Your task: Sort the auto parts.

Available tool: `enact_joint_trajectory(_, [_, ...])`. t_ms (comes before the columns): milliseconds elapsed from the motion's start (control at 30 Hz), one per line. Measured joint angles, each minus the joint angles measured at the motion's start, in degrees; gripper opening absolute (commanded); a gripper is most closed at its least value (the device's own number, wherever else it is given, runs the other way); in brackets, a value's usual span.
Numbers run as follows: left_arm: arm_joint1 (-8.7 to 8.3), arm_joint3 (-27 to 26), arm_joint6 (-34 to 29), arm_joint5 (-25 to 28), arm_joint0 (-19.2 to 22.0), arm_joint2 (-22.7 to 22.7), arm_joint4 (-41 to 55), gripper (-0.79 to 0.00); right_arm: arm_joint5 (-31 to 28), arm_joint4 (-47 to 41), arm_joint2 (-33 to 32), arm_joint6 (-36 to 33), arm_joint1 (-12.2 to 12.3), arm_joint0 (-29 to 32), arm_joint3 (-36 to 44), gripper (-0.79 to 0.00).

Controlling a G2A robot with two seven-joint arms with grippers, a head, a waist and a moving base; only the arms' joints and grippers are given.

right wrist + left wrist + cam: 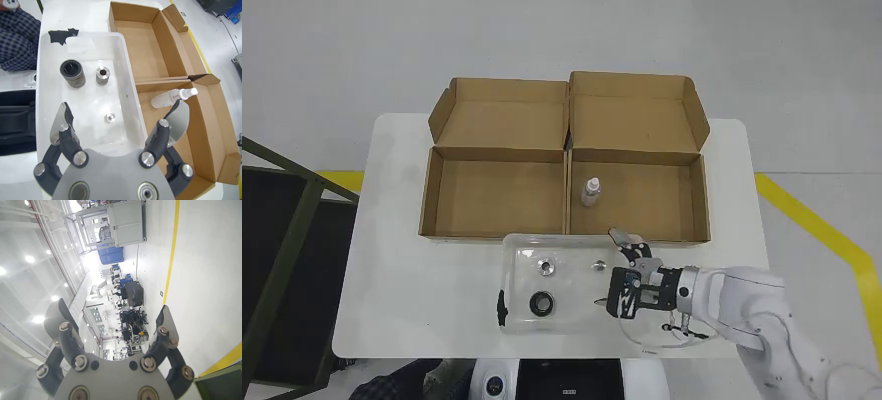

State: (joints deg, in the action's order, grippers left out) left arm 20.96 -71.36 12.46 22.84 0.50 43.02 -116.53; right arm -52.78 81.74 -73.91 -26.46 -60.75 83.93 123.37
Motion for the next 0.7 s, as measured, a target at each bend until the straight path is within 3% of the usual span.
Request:
enact_joint_trajectory(267, [0.00,0.0,0.0,0.0,0.0,0.0,0.0,0.000,0.0,5.3,3.1,2.8,0.2,0.3,-1.6,0.000])
enact_joint_trajectory(500, [0.00,0.0,0.0,0.0,0.0,0.0,0.0,0.000,0.3,6.6,6.0,0.7,0.2,-0.8,-3.9,0.000])
enact_joint_trajectory(600, [0.00,0.0,0.0,0.0,0.0,0.0,0.0,0.000,0.5,6.0,6.9,-0.3,0.1,-1.5,-5.0,-0.071])
enact_joint_trajectory(700, [0.00,0.0,0.0,0.0,0.0,0.0,0.0,0.000,0.7,5.6,7.7,-1.7,0.1,-2.3,-6.0,-0.237])
